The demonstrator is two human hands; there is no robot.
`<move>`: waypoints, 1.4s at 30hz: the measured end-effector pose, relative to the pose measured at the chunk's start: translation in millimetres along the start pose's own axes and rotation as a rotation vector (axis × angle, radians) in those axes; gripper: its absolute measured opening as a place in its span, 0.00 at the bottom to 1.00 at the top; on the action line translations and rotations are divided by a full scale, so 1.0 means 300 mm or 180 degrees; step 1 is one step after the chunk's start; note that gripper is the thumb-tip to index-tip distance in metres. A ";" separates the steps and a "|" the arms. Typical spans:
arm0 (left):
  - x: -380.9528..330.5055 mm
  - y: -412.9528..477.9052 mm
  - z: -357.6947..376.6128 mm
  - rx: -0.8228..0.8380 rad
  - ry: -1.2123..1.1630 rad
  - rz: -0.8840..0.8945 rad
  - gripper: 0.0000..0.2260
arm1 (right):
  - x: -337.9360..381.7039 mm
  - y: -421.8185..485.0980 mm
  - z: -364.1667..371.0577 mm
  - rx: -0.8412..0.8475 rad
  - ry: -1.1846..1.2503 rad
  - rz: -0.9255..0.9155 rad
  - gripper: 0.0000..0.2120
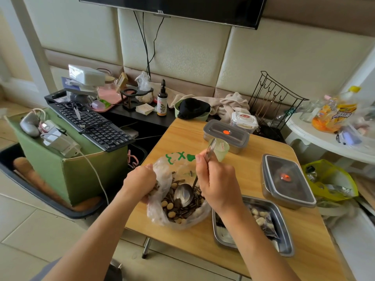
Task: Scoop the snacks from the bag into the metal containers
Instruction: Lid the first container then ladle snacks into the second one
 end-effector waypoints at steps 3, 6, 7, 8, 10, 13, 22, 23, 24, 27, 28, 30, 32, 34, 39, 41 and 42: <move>-0.024 0.034 0.023 -0.0386 -0.0872 0.0313 0.20 | -0.010 0.000 0.010 -0.0047 -0.0208 0.0141 0.17; -0.051 0.043 0.029 -0.0627 -0.1713 0.0655 0.23 | -0.033 -0.009 0.015 -0.0117 -0.0331 0.0354 0.18; -0.054 0.039 0.028 -0.0661 -0.1755 0.0710 0.23 | -0.043 -0.014 0.015 -0.0136 -0.0328 0.0425 0.18; -0.051 0.039 0.027 -0.0712 -0.1656 0.0755 0.22 | -0.050 -0.017 0.014 -0.0153 -0.0322 0.0494 0.18; -0.026 0.050 0.028 -0.0916 -0.1192 0.0818 0.21 | -0.058 -0.016 0.013 -0.0185 -0.0325 0.0603 0.19; 0.025 0.051 0.015 -0.1026 -0.0657 0.0572 0.23 | -0.056 -0.008 0.019 -0.0186 -0.0407 0.0627 0.21; 0.013 -0.058 0.005 0.0356 -0.1842 -0.0490 0.23 | -0.006 0.010 0.039 -0.0086 -0.0268 0.0667 0.19; 0.004 -0.063 0.008 0.0368 -0.2069 -0.0491 0.20 | -0.009 0.007 0.040 -0.0084 -0.0253 0.0761 0.19; -0.006 -0.066 0.011 0.0373 -0.2242 -0.0489 0.19 | -0.015 0.003 0.041 -0.0088 -0.0265 0.0864 0.19; -0.032 -0.064 0.031 0.0485 -0.2576 -0.0434 0.16 | -0.043 -0.005 0.035 -0.0082 -0.0181 0.1275 0.16; -0.035 -0.063 0.036 0.0542 -0.2592 -0.0421 0.17 | -0.053 -0.006 0.031 -0.0047 -0.0073 0.1480 0.15; -0.034 -0.053 0.048 0.0557 -0.2368 -0.0214 0.19 | -0.078 -0.008 0.020 0.0064 0.0165 0.1950 0.16; -0.037 -0.044 0.056 0.0362 -0.2034 0.0115 0.18 | -0.106 -0.009 0.009 0.0127 0.0278 0.2308 0.18; -0.047 -0.055 0.050 -0.0080 -0.1619 0.0470 0.19 | -0.132 -0.007 -0.002 0.0128 0.0312 0.2523 0.19; -0.059 -0.072 0.065 -0.0888 -0.0792 0.1195 0.06 | -0.174 0.001 -0.033 -0.0020 0.0226 0.2686 0.19; -0.074 -0.092 0.077 -0.1010 -0.0871 0.1450 0.05 | -0.185 0.002 -0.044 -0.0042 0.0236 0.2671 0.19; -0.078 -0.095 0.086 -0.0987 -0.0839 0.1605 0.06 | -0.191 0.000 -0.049 -0.0049 0.0251 0.2678 0.19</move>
Point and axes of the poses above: each hand's wrist, its own y-axis towards the middle knuckle, its own z-axis out of the palm, x = y × z, the point moved 1 cm from there along y, towards the middle knuckle, and after that the axes turned 13 degrees about -y, right-handed, at the moved point
